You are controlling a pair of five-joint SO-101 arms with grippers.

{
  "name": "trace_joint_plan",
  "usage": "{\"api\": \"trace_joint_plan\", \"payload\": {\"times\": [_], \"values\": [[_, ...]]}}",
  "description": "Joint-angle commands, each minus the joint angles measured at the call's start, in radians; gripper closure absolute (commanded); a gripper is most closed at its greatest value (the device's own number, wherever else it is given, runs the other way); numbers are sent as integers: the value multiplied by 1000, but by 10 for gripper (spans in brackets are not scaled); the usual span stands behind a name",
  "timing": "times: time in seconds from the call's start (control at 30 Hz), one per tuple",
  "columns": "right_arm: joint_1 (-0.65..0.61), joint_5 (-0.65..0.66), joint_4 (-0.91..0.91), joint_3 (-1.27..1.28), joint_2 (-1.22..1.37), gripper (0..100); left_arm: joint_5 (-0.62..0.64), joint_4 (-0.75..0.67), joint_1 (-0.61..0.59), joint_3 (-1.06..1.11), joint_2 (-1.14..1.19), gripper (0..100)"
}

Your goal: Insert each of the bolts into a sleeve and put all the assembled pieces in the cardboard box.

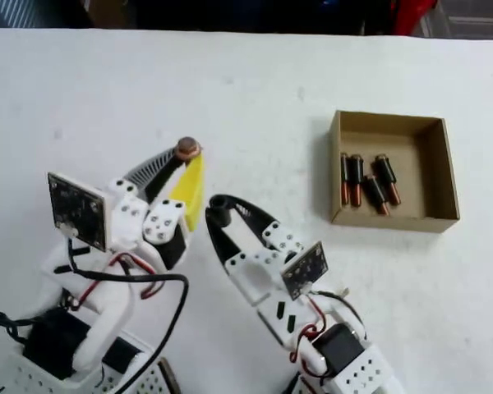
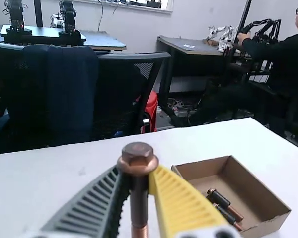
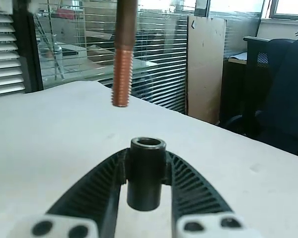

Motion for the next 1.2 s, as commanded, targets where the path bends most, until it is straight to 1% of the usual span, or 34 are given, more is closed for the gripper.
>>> {"api": "trace_joint_plan", "payload": {"times": [0.0, 0.13, 0.2, 0.27, 0.33, 0.4, 0.43, 0.83, 1.0, 1.17], "values": [[-5, 6, -4, 9, -15, 981, 31, -103, 12, 12, -19, 976], [-7, 6, -5, 9, -15, 981, 32, -117, 13, 12, -19, 967], [-8, 6, -7, 9, -15, 981, 32, -109, 22, 20, -19, 924], [-8, 6, -10, 9, -15, 981, 32, -109, 59, 52, -19, 888], [-8, 6, -31, 9, -15, 981, 31, -117, 97, 75, -19, 912], [-8, 6, -38, 9, -15, 981, 28, -133, 101, 72, -19, 974], [-8, 6, -36, 9, -15, 981, 26, -144, 101, 72, -19, 979], [-10, 6, -33, 9, -15, 981, 25, -152, 102, 78, -19, 976], [-7, -83, -33, 9, -15, 981, 25, -152, 101, 78, -19, 976], [-7, -89, -33, 9, -15, 981, 23, -152, 94, 80, -19, 976]]}}
